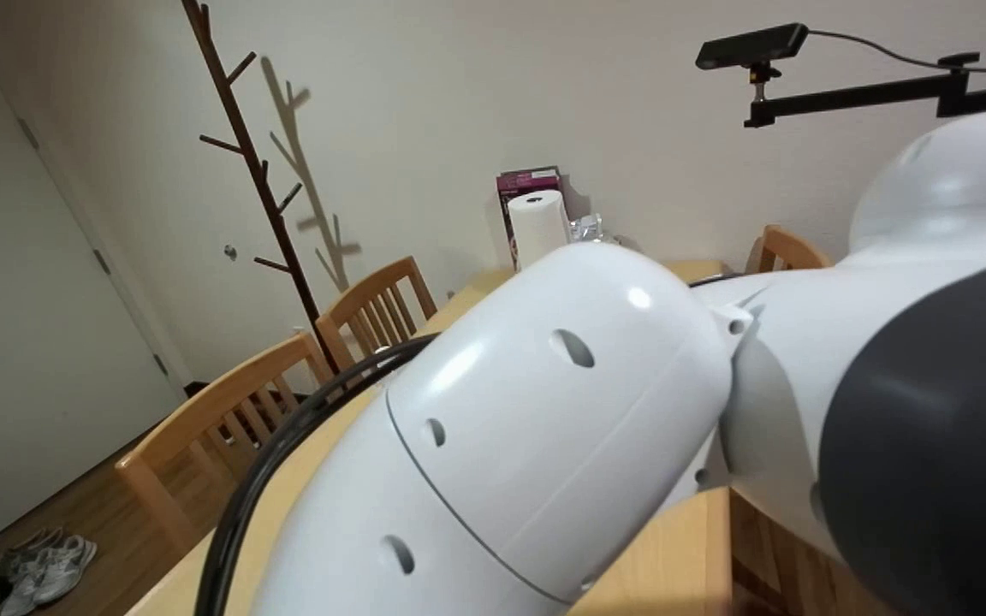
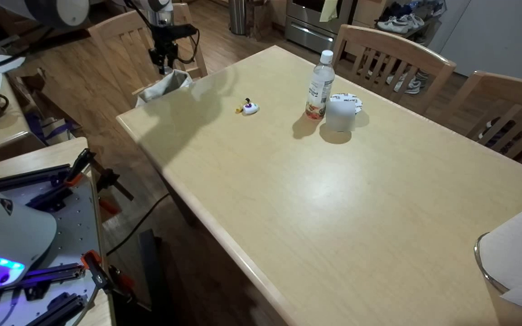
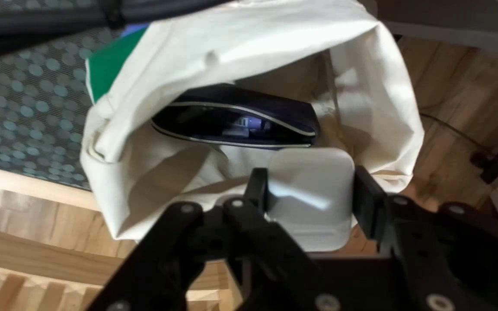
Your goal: Pick the white object on the table and put it in the bag
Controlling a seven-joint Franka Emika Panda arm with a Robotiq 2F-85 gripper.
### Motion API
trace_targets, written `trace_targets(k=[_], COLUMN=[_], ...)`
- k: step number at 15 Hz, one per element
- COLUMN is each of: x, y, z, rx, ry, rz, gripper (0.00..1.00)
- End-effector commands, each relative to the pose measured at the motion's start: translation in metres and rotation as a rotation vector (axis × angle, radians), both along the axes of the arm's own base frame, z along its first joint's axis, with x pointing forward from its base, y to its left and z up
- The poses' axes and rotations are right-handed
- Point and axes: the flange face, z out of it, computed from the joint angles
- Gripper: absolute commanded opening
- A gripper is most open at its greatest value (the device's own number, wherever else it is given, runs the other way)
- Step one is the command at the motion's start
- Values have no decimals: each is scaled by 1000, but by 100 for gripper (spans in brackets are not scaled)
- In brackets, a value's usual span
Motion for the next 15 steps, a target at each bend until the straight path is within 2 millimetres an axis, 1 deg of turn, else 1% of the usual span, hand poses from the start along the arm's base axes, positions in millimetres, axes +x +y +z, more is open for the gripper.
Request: trace_targets(k=[1,6,7,8,9,11,12,15], x=[-8,-9,-9,-9,-8,-6,-2,17], y=[4,-7,-10,-11,-13,-14,-14,-15], z=[-10,-30,-32,-34,-36,-36,-33,-15], rx=[-20,-84,-90,-96,-102,-104,-105,-111], ry=[57,111,127,135,142,152,145,56], rz=[94,90,92,93,92,82,64,-28], gripper=[25,25,75,76,81,93,99,100])
